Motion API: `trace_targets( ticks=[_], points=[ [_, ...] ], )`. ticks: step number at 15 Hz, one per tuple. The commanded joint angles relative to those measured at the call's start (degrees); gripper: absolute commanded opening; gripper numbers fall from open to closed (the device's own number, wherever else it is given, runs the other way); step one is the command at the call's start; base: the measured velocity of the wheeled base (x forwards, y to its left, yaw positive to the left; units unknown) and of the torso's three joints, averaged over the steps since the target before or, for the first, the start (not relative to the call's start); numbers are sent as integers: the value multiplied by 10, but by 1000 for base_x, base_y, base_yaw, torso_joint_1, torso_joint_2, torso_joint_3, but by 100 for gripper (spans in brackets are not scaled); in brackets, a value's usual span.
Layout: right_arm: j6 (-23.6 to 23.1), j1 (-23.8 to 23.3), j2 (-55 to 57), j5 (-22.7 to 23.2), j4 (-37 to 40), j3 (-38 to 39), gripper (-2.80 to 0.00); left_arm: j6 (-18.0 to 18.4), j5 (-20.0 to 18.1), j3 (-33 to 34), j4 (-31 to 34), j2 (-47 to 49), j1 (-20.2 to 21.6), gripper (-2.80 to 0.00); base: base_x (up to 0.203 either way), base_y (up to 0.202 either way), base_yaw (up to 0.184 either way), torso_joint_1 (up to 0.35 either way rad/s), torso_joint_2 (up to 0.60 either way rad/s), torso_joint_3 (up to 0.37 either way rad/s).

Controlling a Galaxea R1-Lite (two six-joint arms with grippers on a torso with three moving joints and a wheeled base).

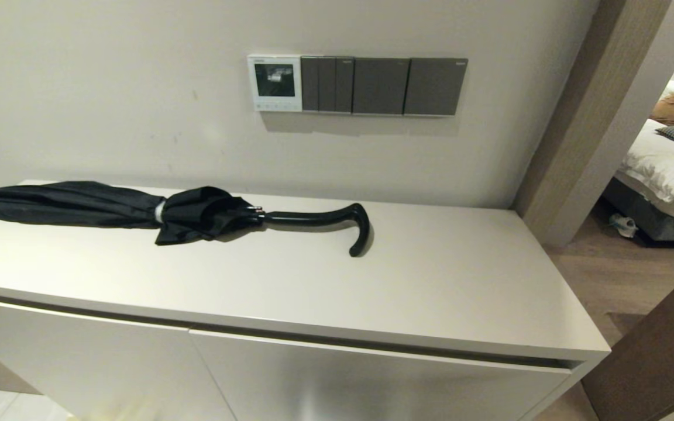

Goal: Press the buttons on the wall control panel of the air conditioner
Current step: Turn on the central air conditioner

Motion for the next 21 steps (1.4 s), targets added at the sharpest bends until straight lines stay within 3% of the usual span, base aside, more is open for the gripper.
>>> trace_targets(
  ticks=[1, 3, 6, 8, 12, 14, 21],
  points=[
    [0, 0, 0, 0, 0, 2, -280, 1, 0, 0, 0, 0, 0, -280, 0, 0, 0, 0, 0, 0],
    [0, 0, 0, 0, 0, 2, -280, 1, 0, 0, 0, 0, 0, -280, 0, 0, 0, 0, 0, 0],
    [0, 0, 0, 0, 0, 2, -280, -3, -2, -69, -12, 1, 0, -280, 0, 0, 0, 0, 0, 0],
    [0, 0, 0, 0, 0, 2, -280, -3, -3, -73, -9, 3, 0, -280, 0, 0, 0, 0, 0, 0],
    [0, 0, 0, 0, 0, 2, -280, -3, -6, -167, 30, 47, 0, -280, 0, 0, 0, 0, 0, 0],
    [0, 0, 0, 0, 0, 2, -280, -4, -7, -172, 30, 50, 0, -280, 0, 0, 0, 0, 0, 0],
    [0, 0, 0, 0, 0, 2, -280, -38, -38, -401, -5, 299, -2, -280, 0, 0, 0, 0, 0, 0]
  ],
)
